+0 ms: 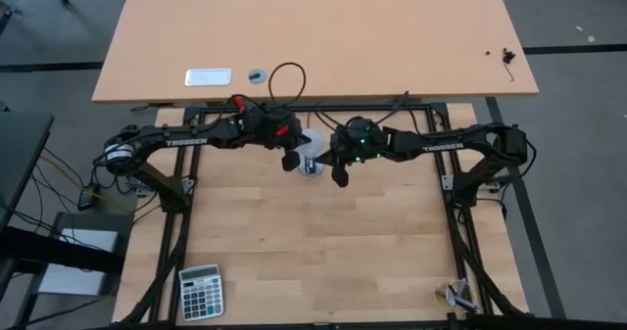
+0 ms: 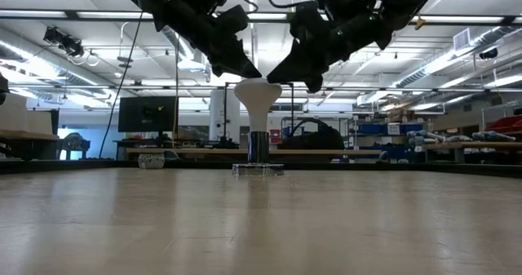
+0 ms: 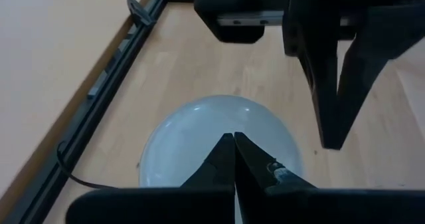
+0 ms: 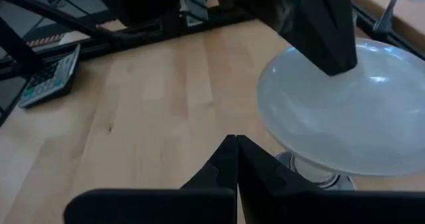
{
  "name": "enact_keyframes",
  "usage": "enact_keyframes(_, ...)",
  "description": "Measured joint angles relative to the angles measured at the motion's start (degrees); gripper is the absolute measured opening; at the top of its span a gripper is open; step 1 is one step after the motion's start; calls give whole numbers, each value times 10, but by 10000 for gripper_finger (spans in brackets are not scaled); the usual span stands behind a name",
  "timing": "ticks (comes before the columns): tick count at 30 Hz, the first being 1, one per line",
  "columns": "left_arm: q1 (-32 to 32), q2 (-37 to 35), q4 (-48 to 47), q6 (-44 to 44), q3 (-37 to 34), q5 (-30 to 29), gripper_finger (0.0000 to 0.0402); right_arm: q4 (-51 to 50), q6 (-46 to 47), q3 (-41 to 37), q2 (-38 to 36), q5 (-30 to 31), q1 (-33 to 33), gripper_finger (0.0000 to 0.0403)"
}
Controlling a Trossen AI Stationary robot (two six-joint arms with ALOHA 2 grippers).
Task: Screw lightbulb
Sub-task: Remove the lightbulb from the lamp
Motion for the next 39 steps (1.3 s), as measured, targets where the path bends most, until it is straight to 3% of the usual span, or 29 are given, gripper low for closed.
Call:
enact_keyframes(7, 0, 0, -1, -2, 0, 0, 0, 26, 11, 0, 5, 8, 0, 11)
enact_keyframes(23, 0, 0, -2, -4, 0, -7, 0, -17, 26, 0, 0, 43, -35, 11)
enact_keyframes(31, -4, 0, -1, -5, 0, 8, 0, -62, 31, 0, -40, 108, -71, 11)
enact_keyframes(33, -4, 0, -1, -5, 0, 7, 0, -63, 25, 0, -48, 88, -76, 11)
enact_keyframes(37, -4, 0, 1, -5, 0, 4, 0, -41, -9, 1, -51, -41, -55, 11)
enact_keyframes(39, -4, 0, 5, -5, 0, 3, 0, -49, -19, 0, -48, -51, -37, 11)
